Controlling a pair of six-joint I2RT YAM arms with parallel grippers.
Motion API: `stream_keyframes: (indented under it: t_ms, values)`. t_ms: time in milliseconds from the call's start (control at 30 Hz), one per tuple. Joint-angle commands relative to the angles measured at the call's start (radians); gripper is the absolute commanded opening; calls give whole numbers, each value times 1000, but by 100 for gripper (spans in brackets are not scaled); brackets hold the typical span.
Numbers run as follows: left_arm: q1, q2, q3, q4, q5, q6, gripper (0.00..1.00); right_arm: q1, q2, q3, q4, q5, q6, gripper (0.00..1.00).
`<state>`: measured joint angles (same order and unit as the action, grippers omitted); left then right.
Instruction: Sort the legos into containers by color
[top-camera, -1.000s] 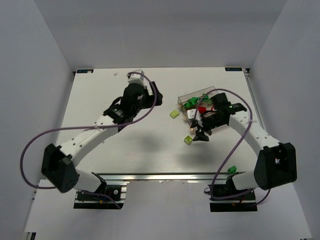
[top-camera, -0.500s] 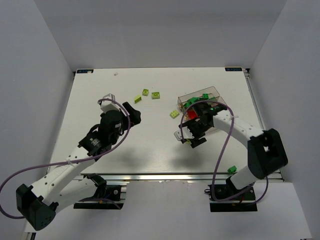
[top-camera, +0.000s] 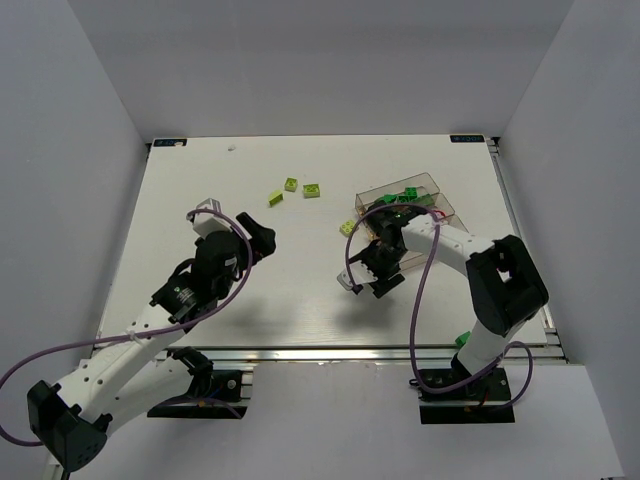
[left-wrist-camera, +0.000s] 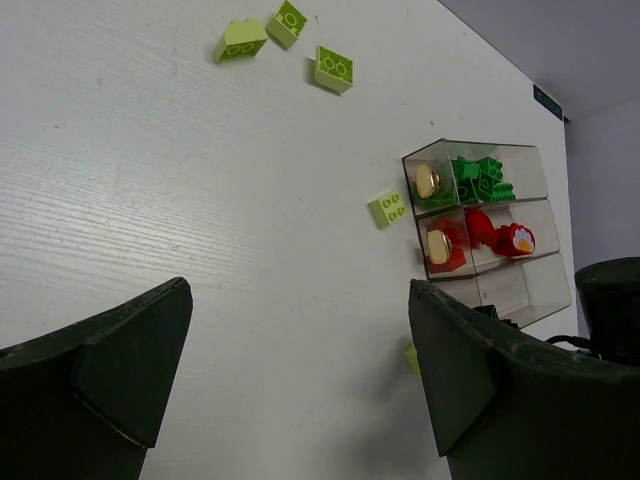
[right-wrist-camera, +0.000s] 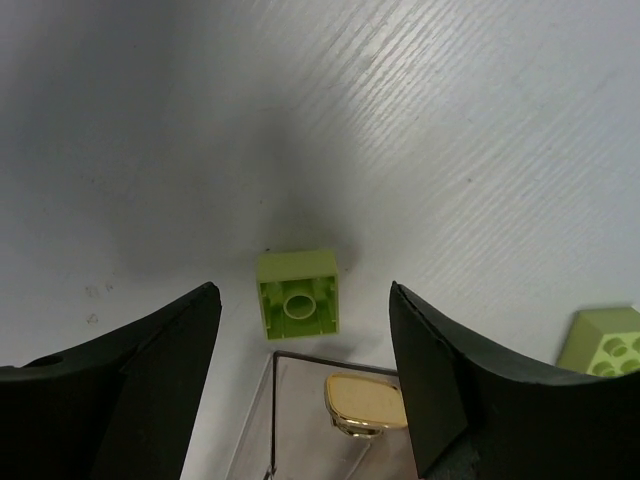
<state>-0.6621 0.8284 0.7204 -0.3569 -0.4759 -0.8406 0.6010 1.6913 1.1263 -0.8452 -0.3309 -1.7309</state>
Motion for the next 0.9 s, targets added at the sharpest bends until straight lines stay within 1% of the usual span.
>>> stream_keyframes:
  t_ms: [0,267,367,400,467,500,567,600,700,767,800,867]
  values:
    - [4,-14,-13,-5,-13,-11,98,8,22,18,-19,46,7,73]
    - [4,9,-9,6,-7,-9,98,11,62,15,34,89,68,68]
    - [4,14,-13,16,0,-11,98,11,77,16,37,92,77,62]
    - [4,18,-13,18,3,-11,98,11,80,20,35,90,80,56]
    - [4,23,-13,21,10,-11,98,11,82,26,29,78,93,49]
    - [4,28,-13,21,11,-11,98,11,79,29,28,64,96,39]
    - [4,31,-13,27,16,-9,98,11,68,29,25,50,100,30]
    - [4,34,-13,29,19,-8,98,11,61,26,23,43,103,22]
    - [6,47,-13,33,22,-17,98,11,24,29,3,-34,122,13]
    - [4,63,-10,33,31,-20,98,11,-14,43,-23,-84,146,10]
    - [4,70,-9,35,36,-22,98,10,-30,52,-29,-112,166,7]
    - [4,90,-9,47,58,-22,98,5,-70,88,-35,-204,261,6]
